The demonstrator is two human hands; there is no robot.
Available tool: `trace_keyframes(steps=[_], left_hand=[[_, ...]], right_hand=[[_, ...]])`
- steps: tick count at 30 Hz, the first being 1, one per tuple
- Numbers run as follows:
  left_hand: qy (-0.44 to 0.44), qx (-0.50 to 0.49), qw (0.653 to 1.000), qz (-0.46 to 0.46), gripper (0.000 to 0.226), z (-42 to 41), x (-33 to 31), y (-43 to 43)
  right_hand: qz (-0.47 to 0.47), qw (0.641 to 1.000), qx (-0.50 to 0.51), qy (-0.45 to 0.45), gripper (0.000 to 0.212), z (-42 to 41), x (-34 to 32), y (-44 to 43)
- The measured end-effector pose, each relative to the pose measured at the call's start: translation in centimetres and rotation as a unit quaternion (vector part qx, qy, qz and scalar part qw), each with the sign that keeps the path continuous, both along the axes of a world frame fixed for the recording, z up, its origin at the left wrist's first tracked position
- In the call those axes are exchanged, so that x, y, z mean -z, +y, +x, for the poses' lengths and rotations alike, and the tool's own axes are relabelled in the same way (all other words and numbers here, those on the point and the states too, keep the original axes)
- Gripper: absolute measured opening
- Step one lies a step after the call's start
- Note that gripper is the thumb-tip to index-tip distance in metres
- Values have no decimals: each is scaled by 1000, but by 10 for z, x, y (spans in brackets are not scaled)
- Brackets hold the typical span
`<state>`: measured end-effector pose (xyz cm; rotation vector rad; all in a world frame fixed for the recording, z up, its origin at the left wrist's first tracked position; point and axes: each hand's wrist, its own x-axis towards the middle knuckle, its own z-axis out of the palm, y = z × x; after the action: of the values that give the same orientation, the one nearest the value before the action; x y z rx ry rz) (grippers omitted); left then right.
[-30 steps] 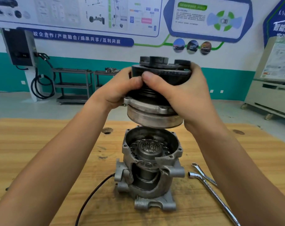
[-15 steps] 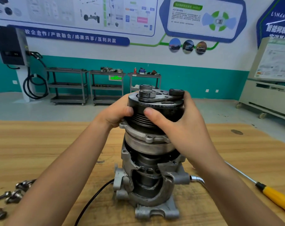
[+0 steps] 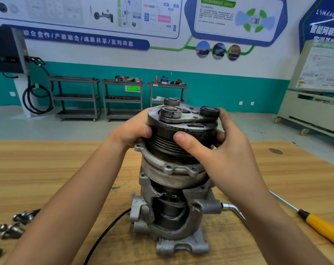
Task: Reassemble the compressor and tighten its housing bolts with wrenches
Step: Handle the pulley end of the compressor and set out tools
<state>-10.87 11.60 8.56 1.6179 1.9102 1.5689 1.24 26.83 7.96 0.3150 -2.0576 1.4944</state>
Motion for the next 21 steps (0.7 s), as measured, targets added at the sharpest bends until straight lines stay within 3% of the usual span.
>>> trace_keyframes(steps=[5, 9, 12, 13, 15, 18, 21], left_hand=[[-4, 19, 999, -29, 57, 7, 8, 7], [-2, 22, 1000, -1, 59, -9, 28, -2], [-6, 41, 999, -19, 55, -32, 40, -14], [-23, 41, 998, -30, 63, -34, 39, -14], [-24, 60, 997, -38, 72, -29, 35, -16], [-2, 54, 998, -23, 64, -23, 25, -15], [-6, 62, 998, -6, 61, -14, 20, -13]], right_hand=[[-7, 1000, -8, -1, 69, 0, 1, 5], [27, 1000, -13, -5, 61, -2, 5, 4], [60, 998, -10, -1, 71, -1, 5, 3], [66, 998, -6, 2, 73, -1, 5, 3], [67, 998, 11, 7, 68, 2, 8, 3], [54, 998, 32, 8, 60, 3, 13, 2], [52, 998, 43, -1, 81, -3, 12, 14]])
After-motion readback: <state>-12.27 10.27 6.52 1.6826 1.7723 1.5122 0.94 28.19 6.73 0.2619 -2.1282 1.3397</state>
